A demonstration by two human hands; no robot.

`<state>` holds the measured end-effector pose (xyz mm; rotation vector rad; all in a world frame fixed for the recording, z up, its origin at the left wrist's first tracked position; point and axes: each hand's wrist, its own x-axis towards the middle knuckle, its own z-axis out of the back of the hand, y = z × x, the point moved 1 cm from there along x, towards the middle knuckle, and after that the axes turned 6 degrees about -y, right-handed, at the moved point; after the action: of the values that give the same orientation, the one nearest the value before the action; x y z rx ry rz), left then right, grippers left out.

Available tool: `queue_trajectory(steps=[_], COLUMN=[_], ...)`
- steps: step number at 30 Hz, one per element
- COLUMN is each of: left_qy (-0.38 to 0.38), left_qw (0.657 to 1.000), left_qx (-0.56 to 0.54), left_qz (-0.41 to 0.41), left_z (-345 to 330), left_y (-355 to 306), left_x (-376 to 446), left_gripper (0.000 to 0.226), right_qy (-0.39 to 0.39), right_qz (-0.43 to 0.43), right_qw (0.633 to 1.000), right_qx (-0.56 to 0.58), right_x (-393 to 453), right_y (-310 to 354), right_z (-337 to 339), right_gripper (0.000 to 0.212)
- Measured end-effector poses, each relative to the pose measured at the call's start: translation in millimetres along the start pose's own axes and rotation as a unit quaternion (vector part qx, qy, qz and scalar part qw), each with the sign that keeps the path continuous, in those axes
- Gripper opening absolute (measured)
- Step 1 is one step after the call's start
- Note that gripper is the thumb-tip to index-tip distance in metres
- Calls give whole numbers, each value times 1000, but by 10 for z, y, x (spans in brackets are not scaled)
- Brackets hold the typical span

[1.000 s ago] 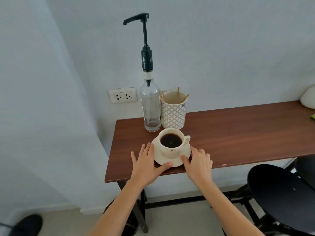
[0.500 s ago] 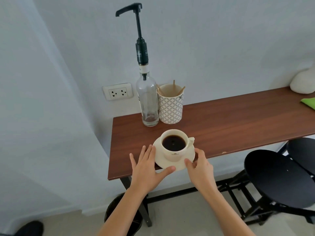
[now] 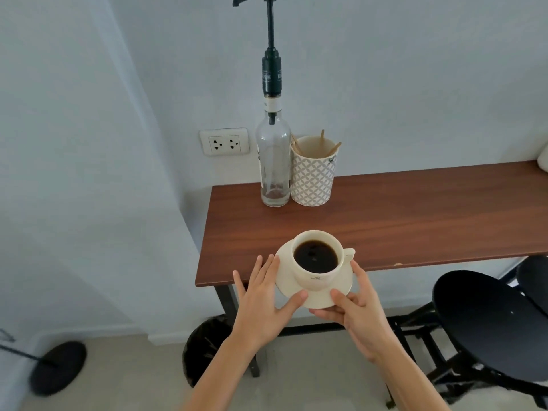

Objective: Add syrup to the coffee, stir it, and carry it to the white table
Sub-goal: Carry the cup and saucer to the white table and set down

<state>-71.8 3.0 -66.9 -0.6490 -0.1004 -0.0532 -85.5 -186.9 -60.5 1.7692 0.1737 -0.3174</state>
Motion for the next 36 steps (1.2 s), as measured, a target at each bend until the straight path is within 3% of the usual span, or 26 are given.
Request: queue_trajectory(steps=[5, 9, 13, 18, 27, 36], left_qy=[-23, -58, -99, -177, -330, -449], left_qw=[989, 956, 923, 880, 822, 762], left_qx=[-116, -243, -328, -395, -397, -371], left_qz=[87, 154, 176, 198, 241, 282], left_z=[14, 35, 128, 295, 761, 1197], left_y=[-168, -283, -388, -395, -212, -53], left_x=[-253, -479, -766, -1292, -2725, -4775], left_gripper=[92, 100, 78, 72, 79, 73], right_qy=[40, 97, 163, 254, 411, 533], right_qz=[-10, -10, -23, -30, -45, -81], right_qw=[999, 995, 986, 964, 904, 829], right_qx=[1, -17, -39, -69, -109, -149], right_x=[-31, -24, -121, -391, -1350, -3004], right_y=[1, 112, 208, 238, -97, -793], right_z=[120, 218, 211, -2, -692, -1358], right_gripper=[76, 77, 77, 77, 71, 70])
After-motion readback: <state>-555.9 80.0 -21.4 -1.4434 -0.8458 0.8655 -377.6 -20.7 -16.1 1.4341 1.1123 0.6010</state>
